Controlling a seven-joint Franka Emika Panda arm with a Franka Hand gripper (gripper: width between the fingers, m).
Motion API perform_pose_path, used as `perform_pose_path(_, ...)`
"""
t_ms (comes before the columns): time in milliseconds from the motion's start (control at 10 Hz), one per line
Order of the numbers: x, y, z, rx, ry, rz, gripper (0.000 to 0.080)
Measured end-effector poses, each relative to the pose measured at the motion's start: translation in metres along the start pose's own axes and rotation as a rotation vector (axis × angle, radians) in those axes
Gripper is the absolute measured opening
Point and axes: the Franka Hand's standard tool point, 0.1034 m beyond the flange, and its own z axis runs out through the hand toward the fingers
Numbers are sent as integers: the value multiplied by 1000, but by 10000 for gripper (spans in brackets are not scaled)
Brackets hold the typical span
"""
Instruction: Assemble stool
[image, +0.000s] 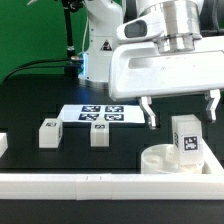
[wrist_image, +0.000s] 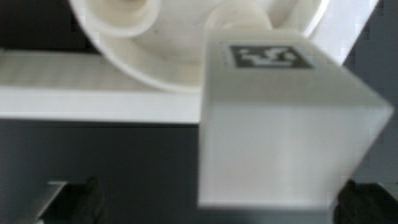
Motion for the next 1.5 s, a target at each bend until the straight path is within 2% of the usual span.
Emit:
perform_pose_path(100,-3,-8,1,11,-109,4,649)
perform_pose_path(200,4,-9,1,18,-162,14,649)
perform_pose_path(400,1,-17,1,29,-282,-17,649)
perform_pose_path(500,-4,-18,0,33,-313,-51,649)
perform_pose_path(600,-9,-18,-1,38,-397,-47,649)
perform_pose_path(700,-4,-19,0,39,-389,-48,649)
perform_pose_path(900,-6,-16,-2,32,-421,14,649)
perform_pose_path(1000,-2,-13,-1,29,-431,62,649)
perform_pose_path(1200,-6,-11,9,23,-421,88,649)
perform_pose_path(1400,-6,-11,9,20,-423,100,649)
perform_pose_path(1500,-6,-11,9,16,-423,129,523)
